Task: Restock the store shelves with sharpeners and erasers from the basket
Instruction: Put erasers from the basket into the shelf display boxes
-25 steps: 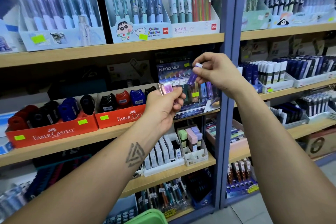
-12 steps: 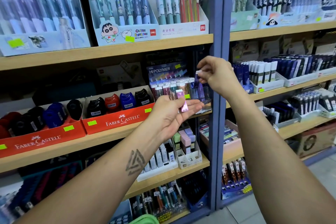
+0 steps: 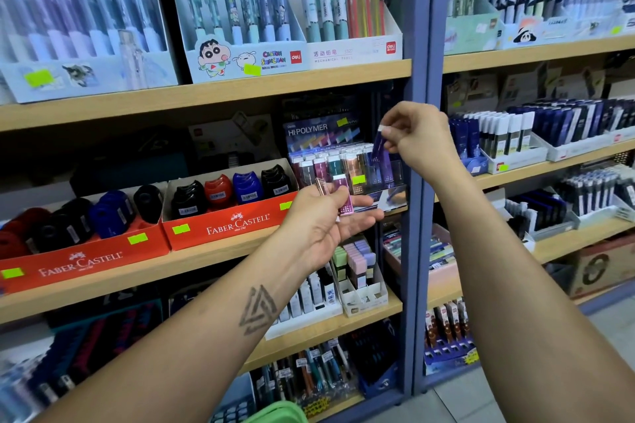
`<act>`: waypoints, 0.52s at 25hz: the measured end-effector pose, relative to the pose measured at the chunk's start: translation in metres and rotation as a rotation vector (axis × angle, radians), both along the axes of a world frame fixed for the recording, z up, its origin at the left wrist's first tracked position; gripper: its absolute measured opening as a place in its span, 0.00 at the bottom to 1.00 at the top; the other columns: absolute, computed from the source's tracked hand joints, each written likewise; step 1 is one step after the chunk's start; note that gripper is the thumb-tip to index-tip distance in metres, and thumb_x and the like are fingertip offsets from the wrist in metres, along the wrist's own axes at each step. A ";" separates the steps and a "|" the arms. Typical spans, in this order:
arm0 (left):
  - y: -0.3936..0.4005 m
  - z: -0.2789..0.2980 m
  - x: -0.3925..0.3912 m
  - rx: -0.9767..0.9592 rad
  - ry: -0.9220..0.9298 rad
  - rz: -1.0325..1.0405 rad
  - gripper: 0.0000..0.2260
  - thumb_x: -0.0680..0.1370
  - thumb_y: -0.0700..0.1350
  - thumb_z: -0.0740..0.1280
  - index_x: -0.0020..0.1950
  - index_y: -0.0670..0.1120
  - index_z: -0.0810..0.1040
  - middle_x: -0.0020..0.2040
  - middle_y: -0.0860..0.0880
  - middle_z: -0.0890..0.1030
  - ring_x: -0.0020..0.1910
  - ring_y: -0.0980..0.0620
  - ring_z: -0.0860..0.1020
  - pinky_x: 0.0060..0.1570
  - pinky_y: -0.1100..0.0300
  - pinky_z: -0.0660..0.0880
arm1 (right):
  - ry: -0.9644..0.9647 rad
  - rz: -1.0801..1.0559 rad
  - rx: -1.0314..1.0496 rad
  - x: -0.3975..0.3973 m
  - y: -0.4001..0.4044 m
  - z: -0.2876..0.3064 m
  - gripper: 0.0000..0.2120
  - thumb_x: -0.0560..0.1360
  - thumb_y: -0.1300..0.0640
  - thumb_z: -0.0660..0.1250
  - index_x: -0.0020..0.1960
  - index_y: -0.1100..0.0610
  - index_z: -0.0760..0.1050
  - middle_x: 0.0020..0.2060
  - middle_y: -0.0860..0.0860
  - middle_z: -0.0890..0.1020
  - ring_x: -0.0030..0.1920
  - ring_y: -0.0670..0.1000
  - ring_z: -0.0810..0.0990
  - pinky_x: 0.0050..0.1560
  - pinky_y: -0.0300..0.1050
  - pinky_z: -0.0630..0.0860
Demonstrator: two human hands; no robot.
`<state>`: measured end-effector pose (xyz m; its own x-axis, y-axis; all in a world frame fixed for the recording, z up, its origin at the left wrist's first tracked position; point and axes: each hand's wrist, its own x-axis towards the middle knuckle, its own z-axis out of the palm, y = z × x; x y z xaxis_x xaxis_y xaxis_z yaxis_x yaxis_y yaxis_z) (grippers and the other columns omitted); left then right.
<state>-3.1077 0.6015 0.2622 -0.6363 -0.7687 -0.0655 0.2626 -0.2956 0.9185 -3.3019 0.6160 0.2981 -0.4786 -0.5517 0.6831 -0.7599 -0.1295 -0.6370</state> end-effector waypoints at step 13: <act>0.002 -0.005 -0.003 -0.031 -0.012 -0.032 0.10 0.84 0.37 0.61 0.65 0.38 0.69 0.41 0.36 0.83 0.32 0.43 0.83 0.27 0.60 0.80 | -0.066 -0.051 -0.012 -0.006 0.007 0.006 0.05 0.77 0.64 0.70 0.44 0.55 0.81 0.35 0.53 0.83 0.33 0.48 0.83 0.38 0.40 0.80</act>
